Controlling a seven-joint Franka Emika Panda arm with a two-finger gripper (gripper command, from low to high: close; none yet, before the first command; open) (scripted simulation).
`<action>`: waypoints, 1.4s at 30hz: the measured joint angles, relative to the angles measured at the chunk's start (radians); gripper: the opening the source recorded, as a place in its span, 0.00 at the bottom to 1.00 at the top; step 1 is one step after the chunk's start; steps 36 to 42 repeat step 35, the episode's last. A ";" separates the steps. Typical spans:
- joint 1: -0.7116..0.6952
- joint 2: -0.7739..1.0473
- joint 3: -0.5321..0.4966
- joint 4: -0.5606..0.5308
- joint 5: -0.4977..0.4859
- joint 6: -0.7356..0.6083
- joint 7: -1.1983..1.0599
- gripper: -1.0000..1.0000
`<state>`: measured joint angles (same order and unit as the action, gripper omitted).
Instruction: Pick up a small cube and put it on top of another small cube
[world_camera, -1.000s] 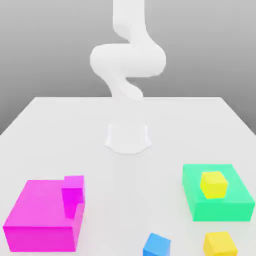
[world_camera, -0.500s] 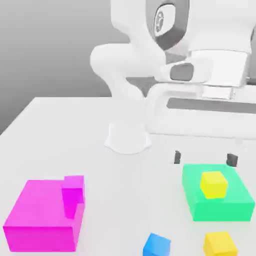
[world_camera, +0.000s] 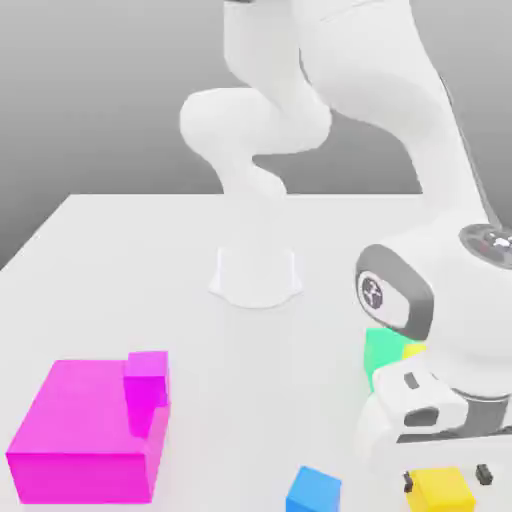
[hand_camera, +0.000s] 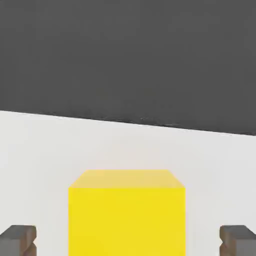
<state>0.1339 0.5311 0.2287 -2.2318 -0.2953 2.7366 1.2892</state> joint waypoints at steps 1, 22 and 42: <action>0.000 0.000 0.000 0.000 0.000 0.000 0.000 0.00; -0.017 -0.539 0.170 -0.276 0.240 -0.253 -0.450 0.00; 0.050 -0.593 0.158 -0.430 0.339 -0.133 -0.657 1.00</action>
